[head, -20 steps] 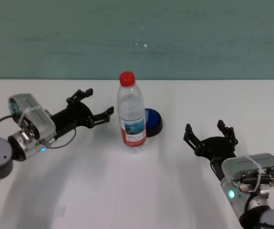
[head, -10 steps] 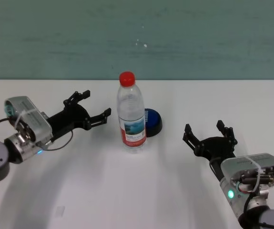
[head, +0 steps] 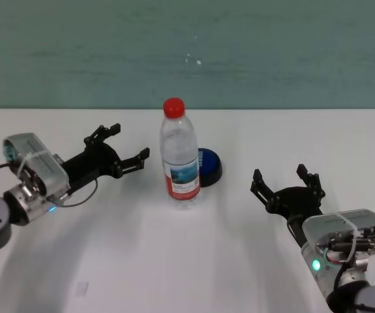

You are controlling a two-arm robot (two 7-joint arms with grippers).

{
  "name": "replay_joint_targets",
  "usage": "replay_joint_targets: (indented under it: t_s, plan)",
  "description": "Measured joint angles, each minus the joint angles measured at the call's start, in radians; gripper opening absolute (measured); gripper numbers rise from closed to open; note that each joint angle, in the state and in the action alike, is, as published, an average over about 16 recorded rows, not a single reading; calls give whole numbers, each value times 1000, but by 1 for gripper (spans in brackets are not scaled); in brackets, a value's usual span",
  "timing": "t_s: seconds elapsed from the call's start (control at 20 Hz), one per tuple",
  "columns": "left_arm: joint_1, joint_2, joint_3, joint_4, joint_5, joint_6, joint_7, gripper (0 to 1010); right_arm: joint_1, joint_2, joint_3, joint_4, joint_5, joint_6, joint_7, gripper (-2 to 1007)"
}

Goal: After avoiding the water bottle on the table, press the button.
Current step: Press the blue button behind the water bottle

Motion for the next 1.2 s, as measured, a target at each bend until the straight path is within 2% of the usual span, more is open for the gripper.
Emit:
replay_joint_targets:
  t_s: [0.3,0.6,1.2]
  plan:
    - [0,-2,-2,14,0,-6,0,1000,0,0,0,0,0,0,0,1003]
    - [-14,-11,-2,49,2,-18,-5,1000,0,0,0,0,0,0,0,1003]
    - [-89,-42,1,159,7,-55,-24,1000,0,0,0,0,0,0,0,1003]
